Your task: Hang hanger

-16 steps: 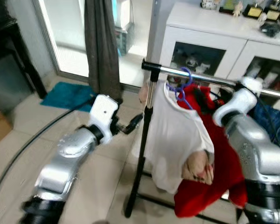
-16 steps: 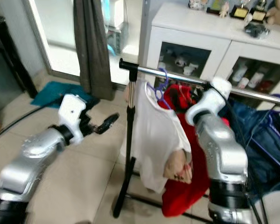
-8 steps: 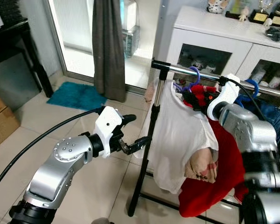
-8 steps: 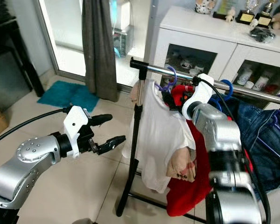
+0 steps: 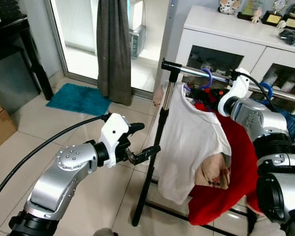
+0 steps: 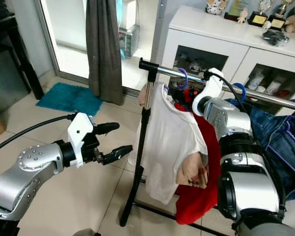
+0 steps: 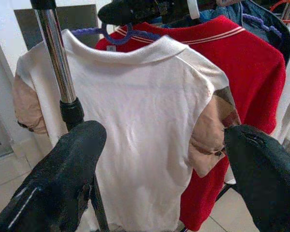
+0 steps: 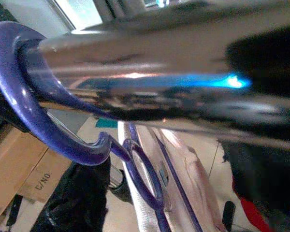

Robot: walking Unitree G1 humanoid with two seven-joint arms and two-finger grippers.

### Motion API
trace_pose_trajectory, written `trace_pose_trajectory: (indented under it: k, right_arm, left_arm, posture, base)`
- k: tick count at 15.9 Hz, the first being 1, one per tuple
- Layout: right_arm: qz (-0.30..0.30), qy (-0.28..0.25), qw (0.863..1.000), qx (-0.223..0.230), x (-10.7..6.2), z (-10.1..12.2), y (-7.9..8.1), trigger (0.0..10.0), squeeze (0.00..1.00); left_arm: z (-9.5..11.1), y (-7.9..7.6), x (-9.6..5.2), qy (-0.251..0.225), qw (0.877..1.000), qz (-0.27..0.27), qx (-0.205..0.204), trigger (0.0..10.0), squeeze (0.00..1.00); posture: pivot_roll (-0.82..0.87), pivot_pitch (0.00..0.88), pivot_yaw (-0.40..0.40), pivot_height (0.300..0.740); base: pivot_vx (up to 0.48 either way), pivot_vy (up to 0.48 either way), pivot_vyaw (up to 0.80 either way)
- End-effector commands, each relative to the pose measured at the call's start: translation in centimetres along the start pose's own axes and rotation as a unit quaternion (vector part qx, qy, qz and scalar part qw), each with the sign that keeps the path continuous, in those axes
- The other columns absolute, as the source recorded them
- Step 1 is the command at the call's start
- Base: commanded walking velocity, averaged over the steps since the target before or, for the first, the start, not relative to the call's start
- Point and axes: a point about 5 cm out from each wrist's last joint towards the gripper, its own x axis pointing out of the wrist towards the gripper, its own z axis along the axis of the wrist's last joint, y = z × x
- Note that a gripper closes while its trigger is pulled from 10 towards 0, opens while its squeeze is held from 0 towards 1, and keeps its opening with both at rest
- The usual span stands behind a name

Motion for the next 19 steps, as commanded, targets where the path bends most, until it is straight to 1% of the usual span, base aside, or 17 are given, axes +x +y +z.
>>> trace_pose_trajectory:
  k: [1, 4, 5, 8, 9, 10, 11, 12, 13, 14, 15, 16, 19]
  right_arm:
    - [-0.006, 0.028, 0.999, 0.015, -0.1, -1.1, -0.9, 0.0, 0.00]
    - [0.005, 0.035, 0.999, 0.010, 0.0, -1.2, -1.0, 0.0, 0.00]
    - [0.017, 0.040, 0.999, -0.001, -0.1, -1.3, -1.0, 0.0, 0.00]
    - [0.030, 0.042, 0.999, -0.015, -0.1, -1.3, -0.9, 0.0, 0.00]
    - [0.051, 0.037, 0.997, -0.033, 0.0, -1.1, -0.7, 10.0, 0.00]
    - [0.065, 0.036, 0.996, -0.040, 0.0, -1.1, -0.4, 10.0, 0.00]
    - [0.077, 0.039, 0.995, -0.047, 0.0, -1.3, -0.3, 10.0, 0.02]
    - [0.086, 0.041, 0.994, -0.047, 0.0, -1.5, -0.2, 10.0, 1.00]
    - [0.095, 0.043, 0.993, -0.054, 0.0, -1.5, -0.2, 10.0, 1.00]
    - [0.095, 0.050, 0.992, -0.073, 0.0, -1.7, -0.2, 10.0, 1.00]
    - [0.094, 0.054, 0.991, -0.076, 0.0, -1.7, -0.3, 10.0, 0.99]
    - [0.092, 0.061, 0.991, -0.082, 0.0, -1.9, -0.4, 10.0, 0.00]
    - [0.099, 0.083, 0.989, -0.077, -0.1, -2.8, -0.5, 10.0, 0.00]
  left_arm:
    - [0.5, -0.4, 0.1, -0.006, 1.000, -0.014, 0.006, 10.0, 0.00]
    - [0.5, -0.4, 0.1, -0.006, 1.000, -0.016, 0.006, 10.0, 0.00]
    - [0.6, -0.4, 0.2, -0.006, 1.000, -0.018, 0.007, 10.0, 0.00]
    - [0.6, -0.4, 0.2, -0.007, 1.000, -0.018, 0.007, 10.0, 0.00]
    - [0.6, -0.4, 0.3, -0.008, 1.000, -0.018, 0.008, 10.0, 0.00]
    - [0.7, -0.3, 0.3, -0.009, 1.000, -0.018, 0.008, 10.0, 0.00]
    - [0.7, -0.3, 0.4, -0.010, 1.000, -0.017, 0.008, 10.0, 0.00]
    - [0.7, -0.3, 0.4, -0.010, 1.000, -0.016, 0.009, 10.0, 0.00]
    - [0.8, -0.3, 0.4, -0.010, 1.000, -0.016, 0.009, 10.0, 0.00]
    - [0.8, -0.2, 0.4, -0.011, 1.000, -0.017, 0.010, 10.0, 0.00]
    - [0.8, -0.2, 0.4, -0.011, 1.000, -0.017, 0.010, 10.0, 0.00]
    - [0.8, -0.2, 0.5, -0.011, 1.000, -0.018, 0.011, 10.0, 0.00]
    - [0.8, -0.2, 0.5, -0.011, 1.000, -0.019, 0.011, 10.0, 0.00]
  posture:
    - [0.04, 0.000, -0.106, 0.740]
    - [0.04, 0.000, -0.106, 0.740]
    - [0.04, 0.000, -0.104, 0.740]
    - [0.04, 0.000, -0.102, 0.740]
    - [0.04, 0.000, -0.104, 0.740]
    - [0.04, 0.000, -0.105, 0.740]
    - [0.04, 0.000, -0.105, 0.740]
    - [0.04, 0.000, -0.105, 0.740]
    - [0.04, 0.000, -0.106, 0.740]
    - [0.04, 0.000, -0.106, 0.740]
    - [0.04, 0.000, -0.106, 0.740]
    - [0.04, 0.000, -0.106, 0.740]
    - [0.04, 0.000, -0.107, 0.740]
  base:
    - [0.000, 0.000, 0.00]
    - [0.000, 0.000, 0.00]
    - [0.000, 0.000, 0.00]
    - [0.000, 0.000, 0.00]
    - [0.000, 0.000, 0.00]
    - [0.000, 0.000, 0.00]
    - [0.000, 0.000, 0.00]
    - [0.000, 0.000, 0.00]
    - [0.000, 0.000, 0.00]
    - [0.000, 0.000, 0.00]
    - [0.000, 0.000, 0.00]
    - [0.000, 0.000, 0.00]
    - [0.000, 0.000, 0.00]
